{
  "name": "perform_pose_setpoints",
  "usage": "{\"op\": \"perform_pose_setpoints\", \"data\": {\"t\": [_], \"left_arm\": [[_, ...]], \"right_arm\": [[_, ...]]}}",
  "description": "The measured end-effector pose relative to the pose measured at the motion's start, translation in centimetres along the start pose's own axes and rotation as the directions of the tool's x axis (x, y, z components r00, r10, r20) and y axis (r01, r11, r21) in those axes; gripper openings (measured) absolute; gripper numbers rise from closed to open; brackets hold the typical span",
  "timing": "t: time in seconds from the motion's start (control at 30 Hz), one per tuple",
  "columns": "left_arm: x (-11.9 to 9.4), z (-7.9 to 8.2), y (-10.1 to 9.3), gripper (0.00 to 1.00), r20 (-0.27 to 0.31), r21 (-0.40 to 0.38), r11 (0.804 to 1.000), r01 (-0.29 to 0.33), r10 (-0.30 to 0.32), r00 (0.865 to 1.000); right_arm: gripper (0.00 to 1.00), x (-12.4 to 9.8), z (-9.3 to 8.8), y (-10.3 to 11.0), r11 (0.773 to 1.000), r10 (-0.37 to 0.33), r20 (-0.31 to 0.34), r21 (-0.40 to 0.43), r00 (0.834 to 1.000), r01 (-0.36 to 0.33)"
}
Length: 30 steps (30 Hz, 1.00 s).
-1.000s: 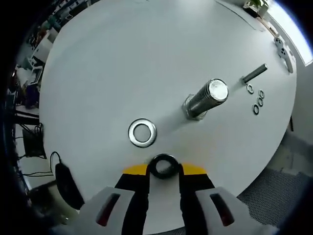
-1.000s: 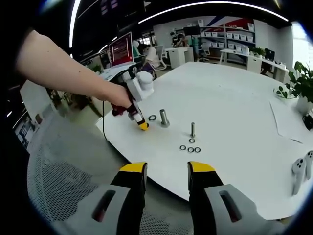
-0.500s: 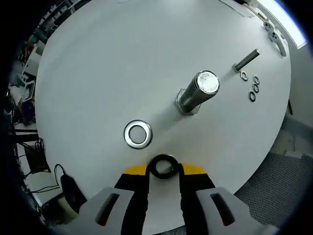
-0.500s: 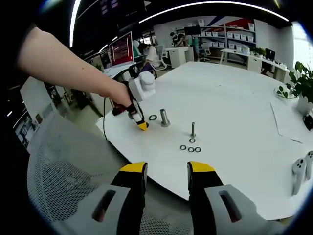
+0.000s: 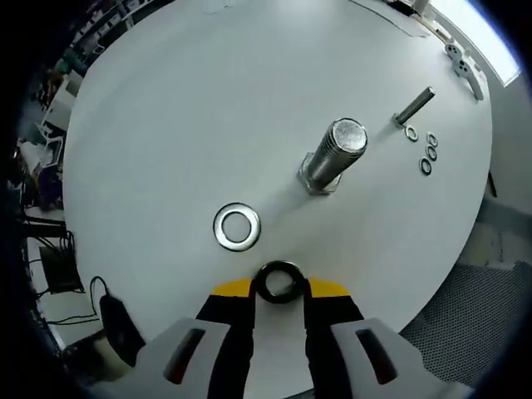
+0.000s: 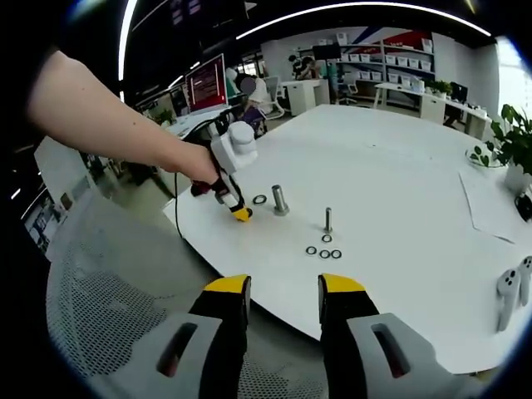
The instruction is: Place the washer onto the threaded stud by aligning its center hole with the stud, sliding it down to the base, and recovering from edge contact or off-axis alignment until the washer reaches the visible bottom stop.
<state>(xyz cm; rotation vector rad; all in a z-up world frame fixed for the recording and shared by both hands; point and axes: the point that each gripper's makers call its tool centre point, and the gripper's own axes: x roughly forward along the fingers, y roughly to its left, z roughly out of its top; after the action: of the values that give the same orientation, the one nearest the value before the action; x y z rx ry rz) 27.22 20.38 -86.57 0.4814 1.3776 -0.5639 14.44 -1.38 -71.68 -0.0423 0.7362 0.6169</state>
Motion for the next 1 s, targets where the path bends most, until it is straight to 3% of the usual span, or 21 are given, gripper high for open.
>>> {"op": "perform_pose_setpoints", "data": {"t": [0.17,0.8,1.0], "left_arm": [[-0.04,0.07,-0.15,0.2,0.007,-0.013,1.0,-0.001,0.001,1.0],[-0.1,-0.07,-0.61,0.19,-0.003,0.077,0.997,0.001,0.0,1.0],[-0.83,0.86,-0.69,0.19,0.021,0.094,0.996,0.002,-0.004,1.0]], "right_arm": [[0.35,0.0,0.01,-0.02,1.0,0.0,0.0,0.0,1.0,0.0],[0.35,-0.06,0.06,-0.05,1.0,-0.002,0.005,-0.003,1.0,0.002],[0.35,-0.06,0.08,0.02,1.0,0.001,0.006,-0.006,1.0,0.0]]}}
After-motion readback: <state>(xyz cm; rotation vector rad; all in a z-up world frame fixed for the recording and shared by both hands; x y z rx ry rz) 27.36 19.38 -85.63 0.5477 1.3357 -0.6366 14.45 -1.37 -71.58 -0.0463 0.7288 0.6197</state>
